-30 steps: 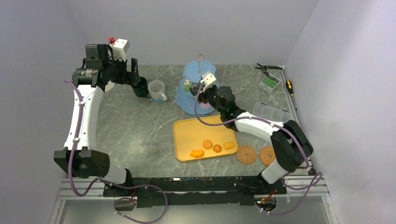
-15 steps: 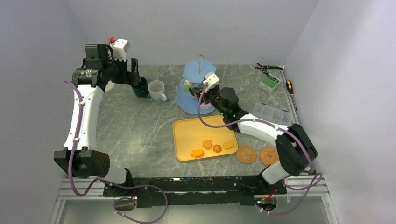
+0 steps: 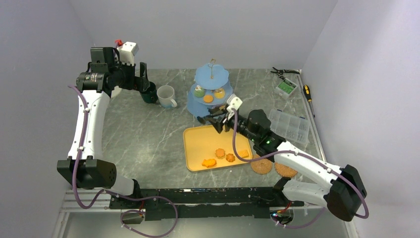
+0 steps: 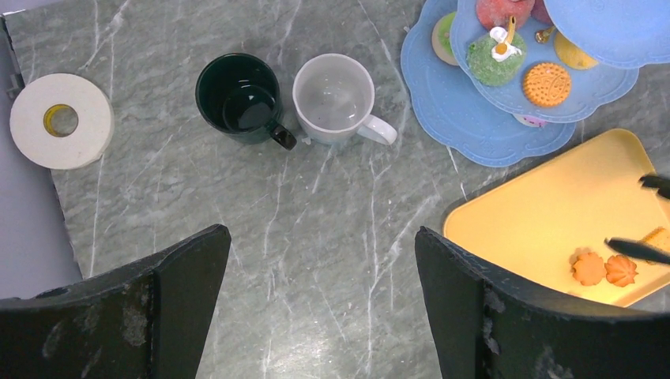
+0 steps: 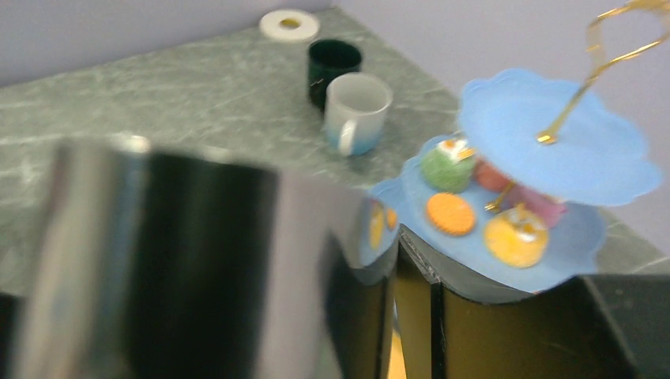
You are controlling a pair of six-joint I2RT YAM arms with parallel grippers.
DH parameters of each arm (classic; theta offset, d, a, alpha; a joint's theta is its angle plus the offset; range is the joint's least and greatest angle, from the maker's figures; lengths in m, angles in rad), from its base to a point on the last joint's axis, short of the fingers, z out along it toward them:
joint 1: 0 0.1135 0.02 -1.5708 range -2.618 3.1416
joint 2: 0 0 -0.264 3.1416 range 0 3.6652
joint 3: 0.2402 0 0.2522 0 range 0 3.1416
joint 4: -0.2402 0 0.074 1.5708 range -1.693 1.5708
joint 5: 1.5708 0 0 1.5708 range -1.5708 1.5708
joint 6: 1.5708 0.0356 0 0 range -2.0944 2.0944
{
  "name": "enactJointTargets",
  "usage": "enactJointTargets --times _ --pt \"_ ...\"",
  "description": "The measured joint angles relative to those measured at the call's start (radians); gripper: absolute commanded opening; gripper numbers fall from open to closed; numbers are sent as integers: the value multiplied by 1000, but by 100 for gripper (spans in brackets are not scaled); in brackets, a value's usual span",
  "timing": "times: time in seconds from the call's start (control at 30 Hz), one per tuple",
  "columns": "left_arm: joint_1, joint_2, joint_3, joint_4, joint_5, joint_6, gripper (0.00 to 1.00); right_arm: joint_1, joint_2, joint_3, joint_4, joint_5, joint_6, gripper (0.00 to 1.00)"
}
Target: Serve the afternoon tea
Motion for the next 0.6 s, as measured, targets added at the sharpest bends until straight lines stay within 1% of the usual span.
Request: enactJointTargets --times 0.27,0.43,0.6 --pt "0 0 0 -18 7 21 93 181 -57 -118 -135 45 37 60" --pt "0 0 0 -19 18 21 93 217 -124 -196 -192 85 90 59" --pt "0 0 0 -22 23 21 93 242 -150 -228 -209 119 146 59"
